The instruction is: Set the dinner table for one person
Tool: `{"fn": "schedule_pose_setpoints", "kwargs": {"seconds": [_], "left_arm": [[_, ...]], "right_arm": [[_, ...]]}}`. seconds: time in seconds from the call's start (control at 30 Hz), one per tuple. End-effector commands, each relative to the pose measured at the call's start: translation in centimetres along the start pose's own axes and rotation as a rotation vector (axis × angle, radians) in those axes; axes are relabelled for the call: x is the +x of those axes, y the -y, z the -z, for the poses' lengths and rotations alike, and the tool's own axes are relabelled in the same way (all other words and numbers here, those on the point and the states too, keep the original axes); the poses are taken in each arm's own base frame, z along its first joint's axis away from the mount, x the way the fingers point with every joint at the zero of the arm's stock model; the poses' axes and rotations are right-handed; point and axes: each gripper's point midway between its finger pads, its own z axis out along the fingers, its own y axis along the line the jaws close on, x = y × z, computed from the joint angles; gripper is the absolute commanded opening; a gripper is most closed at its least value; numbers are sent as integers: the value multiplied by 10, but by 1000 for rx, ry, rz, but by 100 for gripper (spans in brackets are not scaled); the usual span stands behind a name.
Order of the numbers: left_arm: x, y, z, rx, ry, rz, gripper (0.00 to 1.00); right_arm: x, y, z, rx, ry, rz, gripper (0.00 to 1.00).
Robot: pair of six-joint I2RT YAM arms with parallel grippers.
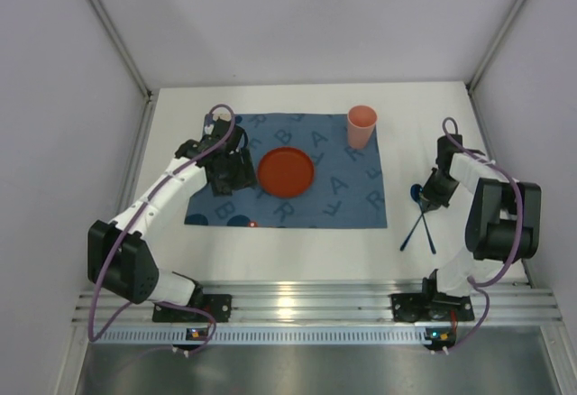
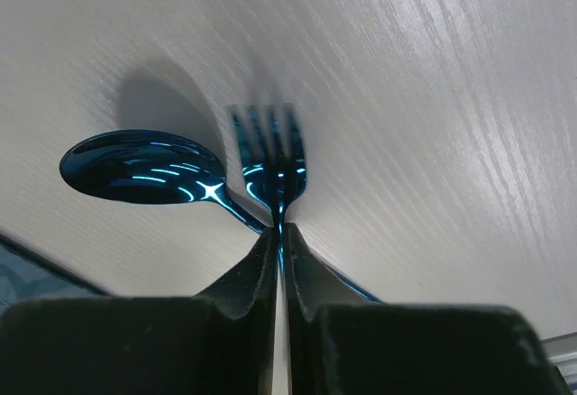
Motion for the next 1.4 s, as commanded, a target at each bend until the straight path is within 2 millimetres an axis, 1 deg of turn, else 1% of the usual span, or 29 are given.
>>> {"fn": "schedule_pose_setpoints", "kwargs": {"seconds": [0.0, 0.13, 0.23, 0.27, 0.33, 0.37, 0.47, 0.5, 0.53, 0.57, 0.6, 0.67, 0.7, 0.77, 0.83, 0.87, 0.9, 0.93, 0.97, 1.03, 1.07, 1.1, 1.13, 1.17, 1.2, 1.23, 1.27, 1.33, 1.37], "left_arm": [[-9, 0, 18, 11, 44, 8, 70], [-7, 1, 17, 17, 34, 9, 70], [-8, 4, 17, 32, 37, 11, 70], [-8, 5, 17, 36, 36, 11, 70], [-8, 6, 15, 42, 32, 11, 70], [-9, 8, 15, 50, 35, 11, 70], [-12, 12, 16, 64, 42, 9, 71], [-15, 13, 17, 68, 53, 7, 72], [-18, 13, 19, 66, 63, 5, 73], [-20, 13, 22, 68, 74, 2, 73], [-24, 14, 24, 71, 86, -3, 77], [-29, 15, 29, 72, 110, -8, 80], [-30, 14, 32, 73, 118, -10, 82], [-32, 13, 35, 67, 130, -11, 82], [-33, 12, 42, 71, 143, -8, 82], [-33, 10, 43, 68, 152, -7, 82], [-34, 9, 45, 66, 160, -7, 82], [-35, 8, 50, 69, 175, -7, 82], [-33, 4, 50, 61, 178, -6, 83], [-33, 2, 54, 60, 190, -16, 83], [-31, 0, 55, 58, 187, -17, 83], [-29, -1, 56, 58, 184, -16, 83], [-27, 0, 59, 71, 184, -17, 83], [-23, -2, 57, 70, 174, -16, 83], [-21, -2, 58, 75, 174, -12, 83], [-19, -2, 62, 91, 174, -11, 83], [-16, -3, 64, 97, 178, -11, 83], [-13, -5, 66, 99, 175, -9, 83], [-10, -6, 66, 101, 169, -9, 83]], "right_arm": [[-5, 11, -37, 83, 25, 3, 0], [-13, 10, -26, 81, 57, -1, 0], [-23, 8, -1, 80, 110, 1, 0], [-28, 7, 17, 77, 136, -3, 0], [-32, 4, 36, 75, 173, 3, 0], [-36, 2, 55, 59, 204, 2, 0], [-31, -8, 88, 12, 238, 11, 0], [-33, -20, 103, -17, 265, 30, 0], [-32, -24, 115, -41, 284, 18, 0], [-22, -33, 124, -60, 279, 51, 0], [-19, -45, 137, -92, 298, 73, 0], [-11, -56, 155, -141, 312, 74, 0], [-3, -63, 161, -159, 314, 97, 0], [4, -70, 174, -204, 324, 94, 0], [15, -87, 184, -287, 309, 110, 0], [16, -100, 190, -342, 322, 119, 0], [25, -112, 195, -372, 318, 154, 0], [27, -120, 193, -369, 312, 166, 0], [27, -126, 197, -372, 318, 184, 0], [26, -127, 189, -316, 317, 192, 0], [24, -125, 184, -292, 322, 189, 8], [17, -121, 179, -250, 347, 179, 18], [14, -119, 168, -211, 342, 191, 26], [11, -117, 161, -180, 343, 197, 46], [4, -111, 154, -147, 347, 191, 52], [0, -108, 148, -125, 340, 191, 53], [-6, -101, 134, -96, 325, 176, 53], [-12, -93, 120, -71, 316, 168, 53], [-12, -90, 106, -58, 300, 167, 53]]}}
